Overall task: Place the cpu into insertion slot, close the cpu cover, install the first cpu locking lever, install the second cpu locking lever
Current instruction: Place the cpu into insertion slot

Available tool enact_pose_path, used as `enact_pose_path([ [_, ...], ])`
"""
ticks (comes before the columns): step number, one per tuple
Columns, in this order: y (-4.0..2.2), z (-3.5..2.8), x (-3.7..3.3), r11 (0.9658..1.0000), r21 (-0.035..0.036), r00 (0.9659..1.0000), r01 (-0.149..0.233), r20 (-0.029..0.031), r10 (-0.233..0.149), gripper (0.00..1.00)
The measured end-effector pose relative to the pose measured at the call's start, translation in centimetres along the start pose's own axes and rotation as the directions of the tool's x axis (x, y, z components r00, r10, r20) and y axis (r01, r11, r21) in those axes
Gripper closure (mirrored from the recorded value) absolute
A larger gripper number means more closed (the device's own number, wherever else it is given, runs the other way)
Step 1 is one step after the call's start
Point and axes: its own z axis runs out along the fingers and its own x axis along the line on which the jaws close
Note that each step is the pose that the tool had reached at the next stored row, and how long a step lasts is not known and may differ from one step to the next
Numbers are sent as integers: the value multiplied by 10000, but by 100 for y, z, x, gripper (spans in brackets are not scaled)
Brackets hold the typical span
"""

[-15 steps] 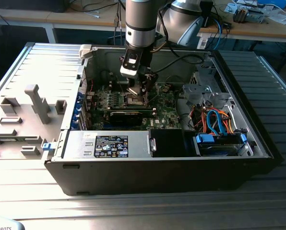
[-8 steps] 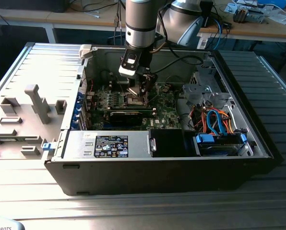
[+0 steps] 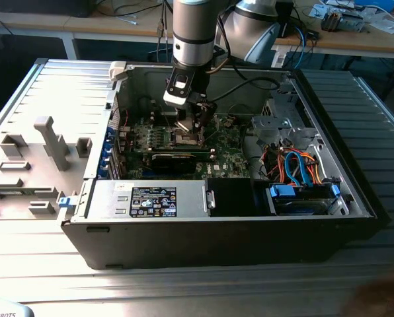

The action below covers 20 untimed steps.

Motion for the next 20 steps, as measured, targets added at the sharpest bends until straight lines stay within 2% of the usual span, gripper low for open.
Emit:
enact_pose_path([
  [20, 0, 13, 0, 9998, -2, 9998, -218, 3, 218, 45],
])
